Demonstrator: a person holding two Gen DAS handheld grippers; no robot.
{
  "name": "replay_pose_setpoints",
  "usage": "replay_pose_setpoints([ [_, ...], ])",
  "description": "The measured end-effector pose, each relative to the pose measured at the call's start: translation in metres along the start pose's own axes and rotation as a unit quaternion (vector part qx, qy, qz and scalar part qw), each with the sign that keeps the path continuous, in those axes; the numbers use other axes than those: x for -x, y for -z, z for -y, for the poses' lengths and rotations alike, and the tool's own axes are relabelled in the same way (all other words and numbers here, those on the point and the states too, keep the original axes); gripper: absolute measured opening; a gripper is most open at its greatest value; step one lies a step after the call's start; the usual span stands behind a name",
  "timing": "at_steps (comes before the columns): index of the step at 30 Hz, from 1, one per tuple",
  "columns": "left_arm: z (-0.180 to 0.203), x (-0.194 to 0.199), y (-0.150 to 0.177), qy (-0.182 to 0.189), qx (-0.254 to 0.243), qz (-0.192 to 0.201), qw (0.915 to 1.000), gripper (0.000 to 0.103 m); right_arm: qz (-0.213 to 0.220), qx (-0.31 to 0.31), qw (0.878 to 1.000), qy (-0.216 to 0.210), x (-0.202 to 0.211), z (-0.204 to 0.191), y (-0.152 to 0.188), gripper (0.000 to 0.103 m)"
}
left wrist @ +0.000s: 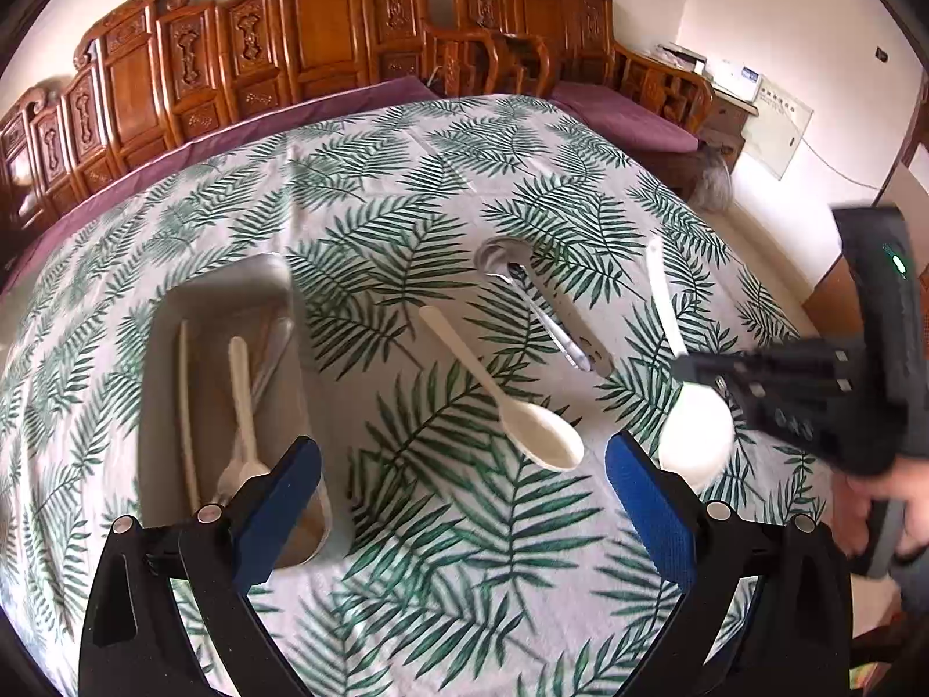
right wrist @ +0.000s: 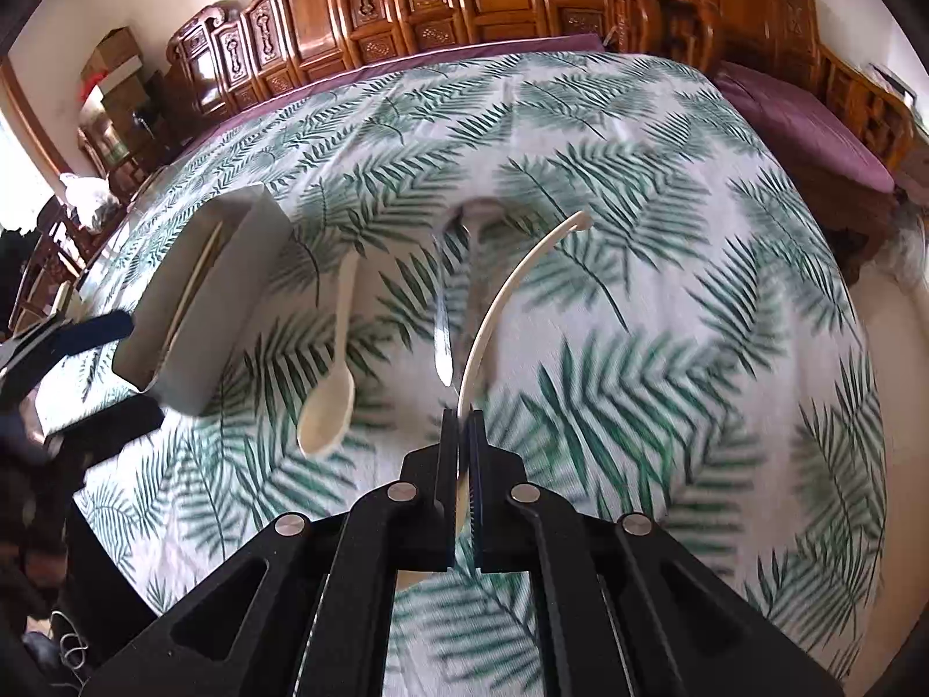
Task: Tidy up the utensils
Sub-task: 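Grasp another white plastic spoon with the left tool while the right tool holds its spoon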
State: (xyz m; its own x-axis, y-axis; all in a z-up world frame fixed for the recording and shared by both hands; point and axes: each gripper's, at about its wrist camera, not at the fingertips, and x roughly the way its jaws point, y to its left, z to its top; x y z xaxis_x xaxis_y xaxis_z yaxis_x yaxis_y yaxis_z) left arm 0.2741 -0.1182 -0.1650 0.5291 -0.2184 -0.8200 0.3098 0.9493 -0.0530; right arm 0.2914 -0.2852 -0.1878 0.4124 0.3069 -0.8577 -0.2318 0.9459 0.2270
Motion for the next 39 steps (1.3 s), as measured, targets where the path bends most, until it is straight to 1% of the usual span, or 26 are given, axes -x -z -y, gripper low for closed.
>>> replay_pose_setpoints([
  [2, 0.005, -0.009, -0.004, 0.001, -0.002, -0.008, 1.0000, 0.084, 0.000, -0.009, 1.000, -0.003, 0.002, 0.005, 0.009, 0.004],
  [3, 0.007, -0.015, -0.006, 0.003, -0.002, -0.014, 0.9999, 0.083, 0.000, -0.012, 1.000, -0.003, 0.003, 0.007, 0.013, 0.004],
  [5, 0.010, -0.026, -0.009, 0.008, 0.001, -0.024, 0.9997, 0.074, 0.000, -0.019, 1.000, -0.003, 0.003, 0.011, 0.021, 0.004],
  [6, 0.011, -0.034, -0.011, 0.010, 0.004, -0.033, 0.9994, 0.072, 0.001, -0.019, 1.000, -0.004, 0.003, 0.011, 0.023, 0.004],
  [7, 0.012, -0.039, -0.012, 0.009, 0.006, -0.039, 0.9992, 0.067, 0.001, -0.018, 1.000, -0.003, 0.003, 0.011, 0.026, 0.004],
  [8, 0.013, -0.045, -0.014, 0.008, 0.005, -0.047, 0.9989, 0.064, 0.002, -0.017, 1.000, -0.003, 0.003, 0.012, 0.028, 0.004],
  [10, 0.016, -0.056, -0.016, 0.008, 0.004, -0.057, 0.9983, 0.062, 0.003, -0.017, 1.000, -0.004, 0.004, 0.012, 0.031, 0.004],
  [11, 0.018, -0.062, -0.018, 0.003, 0.000, -0.062, 0.9981, 0.058, 0.004, -0.017, 1.000, -0.005, 0.004, 0.012, 0.032, 0.004],
  [13, 0.020, -0.073, -0.020, -0.002, -0.004, -0.075, 0.9972, 0.053, 0.005, -0.014, 1.000, -0.005, 0.003, 0.011, 0.034, 0.004],
  [18, 0.017, -0.096, -0.024, -0.010, 0.005, -0.106, 0.9943, 0.050, 0.001, -0.013, 1.000, -0.011, -0.003, 0.011, 0.036, 0.004],
  [21, 0.011, -0.110, -0.022, -0.003, 0.020, -0.132, 0.9911, 0.049, -0.003, -0.013, 1.000, -0.014, -0.005, 0.011, 0.036, 0.004],
  [22, 0.011, -0.109, -0.023, -0.004, 0.023, -0.123, 0.9921, 0.049, -0.001, -0.012, 1.000, -0.012, -0.004, 0.011, 0.037, 0.004],
  [31, 0.020, -0.114, -0.026, -0.025, 0.010, -0.122, 0.9922, 0.049, 0.004, -0.019, 1.000, -0.017, 0.000, 0.014, 0.033, 0.004],
  [33, 0.020, -0.115, -0.028, -0.033, 0.008, -0.116, 0.9926, 0.041, 0.004, -0.018, 1.000, -0.015, 0.000, 0.014, 0.033, 0.004],
  [34, 0.019, -0.116, -0.029, -0.035, 0.008, -0.113, 0.9930, 0.031, 0.003, -0.018, 1.000, -0.015, 0.000, 0.014, 0.033, 0.004],
  [35, 0.019, -0.116, -0.030, -0.030, 0.010, -0.110, 0.9935, 0.016, 0.003, -0.017, 1.000, -0.014, 0.000, 0.013, 0.034, 0.004],
  [36, 0.017, -0.116, -0.030, -0.029, 0.014, -0.106, 0.9938, 0.014, 0.002, -0.016, 1.000, -0.013, 0.000, 0.013, 0.034, 0.004],
  [38, 0.015, -0.113, -0.028, -0.027, 0.018, -0.099, 0.9946, 0.007, 0.001, -0.014, 1.000, -0.014, 0.000, 0.012, 0.034, 0.004],
  [39, 0.014, -0.111, -0.026, -0.022, 0.021, -0.097, 0.9948, 0.006, 0.002, -0.013, 1.000, -0.014, 0.000, 0.012, 0.034, 0.004],
])
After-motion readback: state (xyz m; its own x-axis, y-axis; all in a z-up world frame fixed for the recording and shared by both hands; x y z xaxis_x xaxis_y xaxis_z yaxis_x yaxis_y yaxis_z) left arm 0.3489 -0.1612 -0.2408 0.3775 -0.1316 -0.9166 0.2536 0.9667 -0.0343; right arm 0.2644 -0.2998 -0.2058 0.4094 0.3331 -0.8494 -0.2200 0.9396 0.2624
